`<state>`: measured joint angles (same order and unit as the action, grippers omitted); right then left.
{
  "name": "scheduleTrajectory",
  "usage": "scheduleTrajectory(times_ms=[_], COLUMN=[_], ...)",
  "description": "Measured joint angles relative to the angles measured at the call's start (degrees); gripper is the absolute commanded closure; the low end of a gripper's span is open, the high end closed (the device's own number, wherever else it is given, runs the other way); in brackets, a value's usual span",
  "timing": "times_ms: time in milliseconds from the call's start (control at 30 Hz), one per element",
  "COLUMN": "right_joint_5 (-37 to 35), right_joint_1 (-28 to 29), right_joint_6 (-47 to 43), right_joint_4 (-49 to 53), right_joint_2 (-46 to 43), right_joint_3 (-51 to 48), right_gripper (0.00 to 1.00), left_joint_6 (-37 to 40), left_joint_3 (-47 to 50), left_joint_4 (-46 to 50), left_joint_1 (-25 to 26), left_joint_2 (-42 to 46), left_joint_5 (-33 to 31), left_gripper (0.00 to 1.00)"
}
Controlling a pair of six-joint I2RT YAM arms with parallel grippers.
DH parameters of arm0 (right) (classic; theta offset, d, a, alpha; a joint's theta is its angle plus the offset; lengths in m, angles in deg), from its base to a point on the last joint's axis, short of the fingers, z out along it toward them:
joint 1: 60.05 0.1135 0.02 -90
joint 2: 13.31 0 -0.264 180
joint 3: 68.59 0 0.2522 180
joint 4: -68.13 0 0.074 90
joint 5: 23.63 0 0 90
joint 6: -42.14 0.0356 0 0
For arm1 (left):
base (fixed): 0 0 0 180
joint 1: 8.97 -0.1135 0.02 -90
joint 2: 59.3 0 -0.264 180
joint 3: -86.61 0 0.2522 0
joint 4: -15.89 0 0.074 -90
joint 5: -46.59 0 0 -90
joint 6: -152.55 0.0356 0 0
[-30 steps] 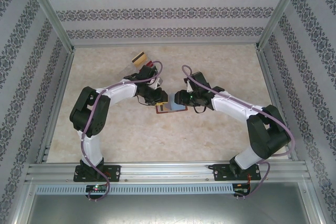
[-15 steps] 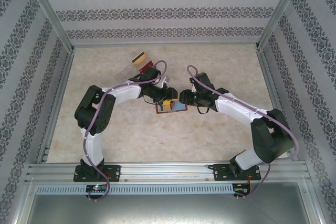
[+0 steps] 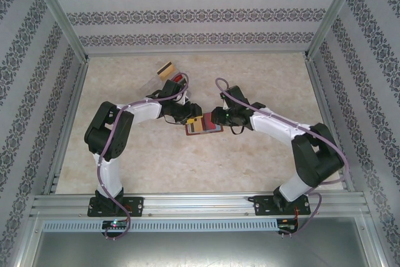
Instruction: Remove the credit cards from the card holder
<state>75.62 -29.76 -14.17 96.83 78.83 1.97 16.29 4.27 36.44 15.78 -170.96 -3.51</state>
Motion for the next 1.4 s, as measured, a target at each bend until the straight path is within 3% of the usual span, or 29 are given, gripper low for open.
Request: scheduleTrajectory(times_ms=[467,1067,1400], right_joint_5=[-0.7,0.7,0.7], right_joint_1=[0.3,0.2,0.2], right_joint_6=[0.0,0.0,0.0], right_joint_4=[1.6,2.2,2.3], right_joint_2=[10.4,13.6,13.8], right_joint_3=[4.7,6.1,6.2], right_gripper=[0.70,0.75,0.76], left_joint_6=[-1.6,-1.8,-1.5], left_joint_3=[-1.6,-3.6,-3.8], left_joint_4=[0.0,0.5,0.7], left_joint_1=[1.2,1.6,1.5], left_joint_2=[-2.0,-5.7,-5.9], left_joint_5=[0.0,0.6,0.8], left_gripper=[0.66,0.71,0.80])
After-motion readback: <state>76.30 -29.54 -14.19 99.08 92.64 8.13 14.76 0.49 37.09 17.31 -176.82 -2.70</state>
